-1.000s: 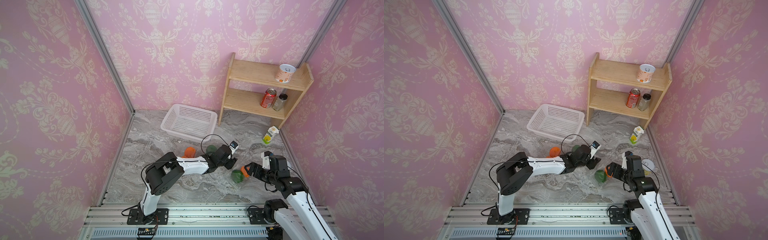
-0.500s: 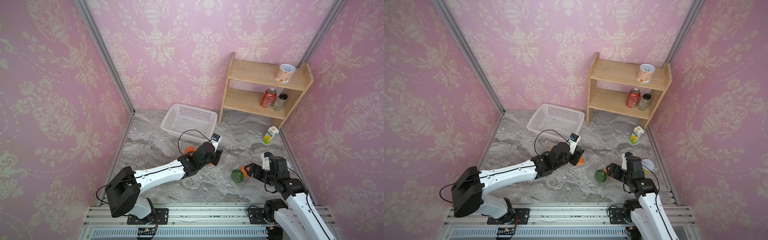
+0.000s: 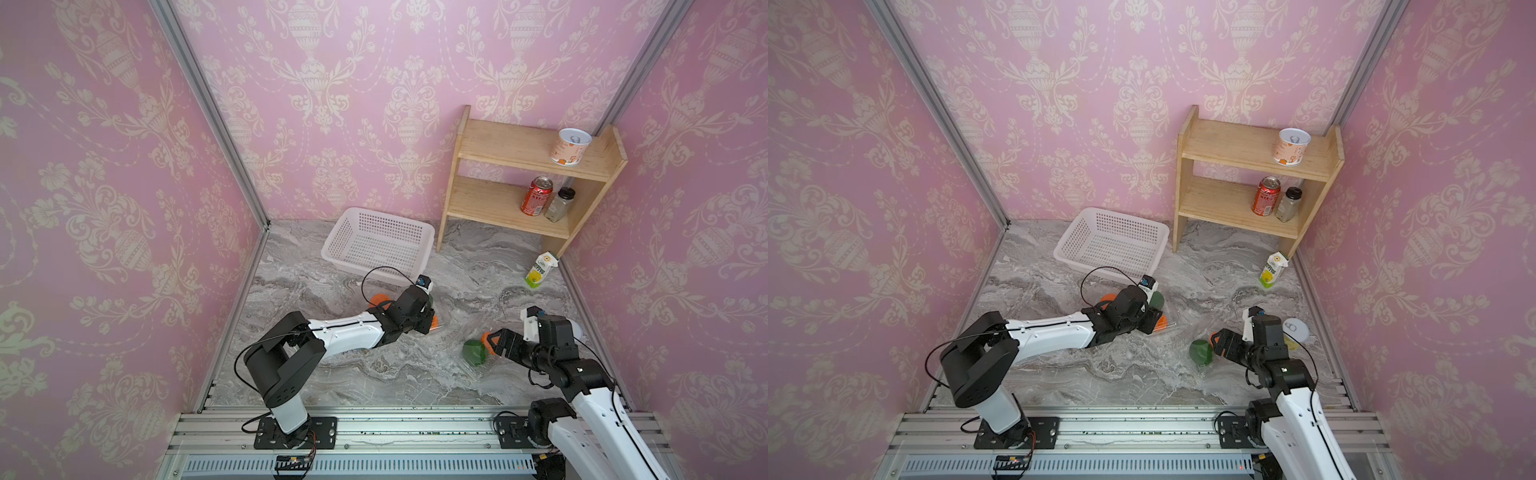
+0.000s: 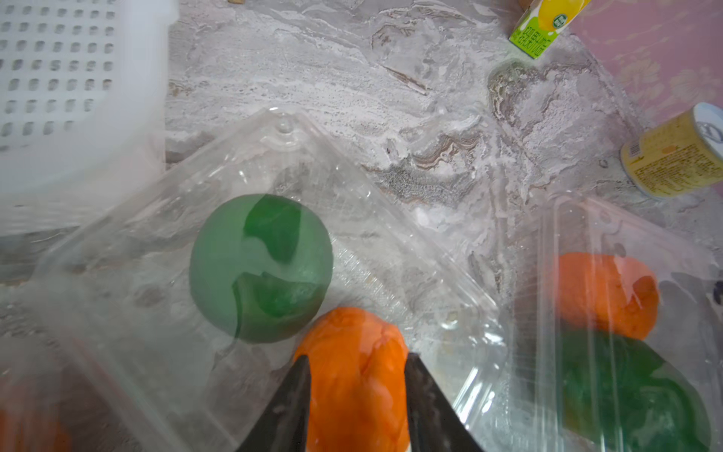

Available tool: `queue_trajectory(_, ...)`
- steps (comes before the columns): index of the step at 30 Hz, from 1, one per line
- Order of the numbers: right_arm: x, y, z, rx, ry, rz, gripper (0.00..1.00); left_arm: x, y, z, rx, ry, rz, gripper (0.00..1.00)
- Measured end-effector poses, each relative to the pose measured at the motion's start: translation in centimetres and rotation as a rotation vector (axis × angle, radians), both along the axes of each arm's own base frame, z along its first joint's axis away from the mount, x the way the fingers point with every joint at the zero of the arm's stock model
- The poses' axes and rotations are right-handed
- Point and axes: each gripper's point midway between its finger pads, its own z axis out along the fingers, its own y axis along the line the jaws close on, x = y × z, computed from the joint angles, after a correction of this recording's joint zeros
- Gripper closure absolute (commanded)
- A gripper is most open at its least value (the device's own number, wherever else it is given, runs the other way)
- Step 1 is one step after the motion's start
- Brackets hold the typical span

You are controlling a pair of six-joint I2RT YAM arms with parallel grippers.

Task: Take oranges out of containers
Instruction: Adjust the packing box at the center of the board.

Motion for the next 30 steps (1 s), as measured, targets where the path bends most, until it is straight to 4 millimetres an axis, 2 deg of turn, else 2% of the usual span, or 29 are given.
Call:
queue_trajectory(2,0.0,0.0,0.0,0.000,0.000,0.000,0.11,0.3,-0.9,-0.2,-0.016,0.008,-0.011,0.70)
queue_trajectory(10,0.0,0.0,0.0,0.000,-0.004,-0.001,0.11,1.7,-4.1,0.0,-0.080,0.027,-0.061,0.72)
queue_trajectory(22,0.0,-0.1,0.0,0.000,-0.003,-0.005,0.11,2.6,-7.4,0.1,-0.142,0.049,-0.124,0.73)
queue_trajectory(30,0.0,-0.1,0.0,0.000,-0.003,-0.005,0.11,4.6,-11.3,0.6,-0.191,0.038,-0.174,0.71)
